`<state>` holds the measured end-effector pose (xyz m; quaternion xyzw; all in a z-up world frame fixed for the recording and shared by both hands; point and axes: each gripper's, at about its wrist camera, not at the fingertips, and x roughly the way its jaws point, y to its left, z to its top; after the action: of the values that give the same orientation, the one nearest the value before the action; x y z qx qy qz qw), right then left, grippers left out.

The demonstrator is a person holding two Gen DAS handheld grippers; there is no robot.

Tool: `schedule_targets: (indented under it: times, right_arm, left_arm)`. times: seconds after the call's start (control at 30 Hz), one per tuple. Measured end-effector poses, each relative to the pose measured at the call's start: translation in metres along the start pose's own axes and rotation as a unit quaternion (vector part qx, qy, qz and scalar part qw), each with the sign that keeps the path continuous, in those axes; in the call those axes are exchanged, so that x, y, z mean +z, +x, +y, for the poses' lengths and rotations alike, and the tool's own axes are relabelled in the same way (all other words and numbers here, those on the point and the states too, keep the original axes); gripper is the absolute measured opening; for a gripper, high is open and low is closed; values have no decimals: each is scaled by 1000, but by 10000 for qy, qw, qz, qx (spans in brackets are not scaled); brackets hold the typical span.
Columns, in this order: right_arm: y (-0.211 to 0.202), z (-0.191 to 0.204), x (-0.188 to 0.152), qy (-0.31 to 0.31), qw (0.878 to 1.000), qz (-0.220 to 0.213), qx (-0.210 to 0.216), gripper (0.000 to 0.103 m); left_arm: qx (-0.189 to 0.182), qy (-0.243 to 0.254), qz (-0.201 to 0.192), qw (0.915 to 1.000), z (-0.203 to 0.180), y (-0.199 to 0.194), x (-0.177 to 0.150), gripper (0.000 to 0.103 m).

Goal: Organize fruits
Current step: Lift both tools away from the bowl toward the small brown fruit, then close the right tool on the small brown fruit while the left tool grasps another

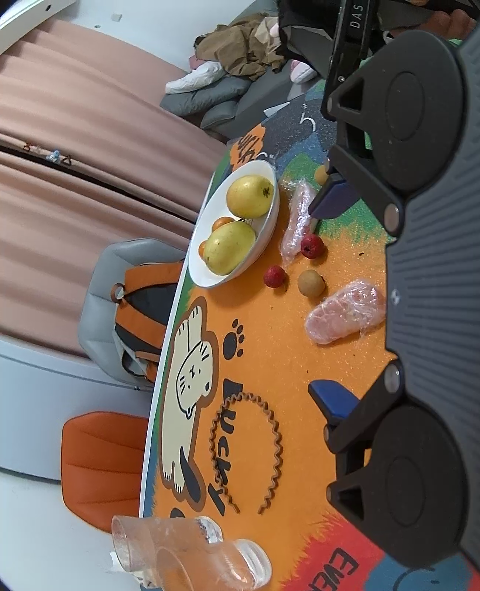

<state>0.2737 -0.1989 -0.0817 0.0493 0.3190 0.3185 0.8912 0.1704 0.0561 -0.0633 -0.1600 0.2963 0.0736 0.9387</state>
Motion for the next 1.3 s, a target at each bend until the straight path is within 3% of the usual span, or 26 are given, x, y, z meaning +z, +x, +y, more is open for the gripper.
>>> schedule_targets:
  times: [0.7,1.07,1.3]
  right_arm:
    - [38,-4,-1,-247,9979,602,-32,79]
    - [57,-12,3,-177,9973,710,-11,62]
    - [66,-17,4,-154,9976,673,14,59]
  left_arm:
    - [-1,599,541,9967,-16,42,0,74]
    - [-80,631,596,9962,-21,66,6,61]
    - [-34,663,547,9963,-23,78,8,53]
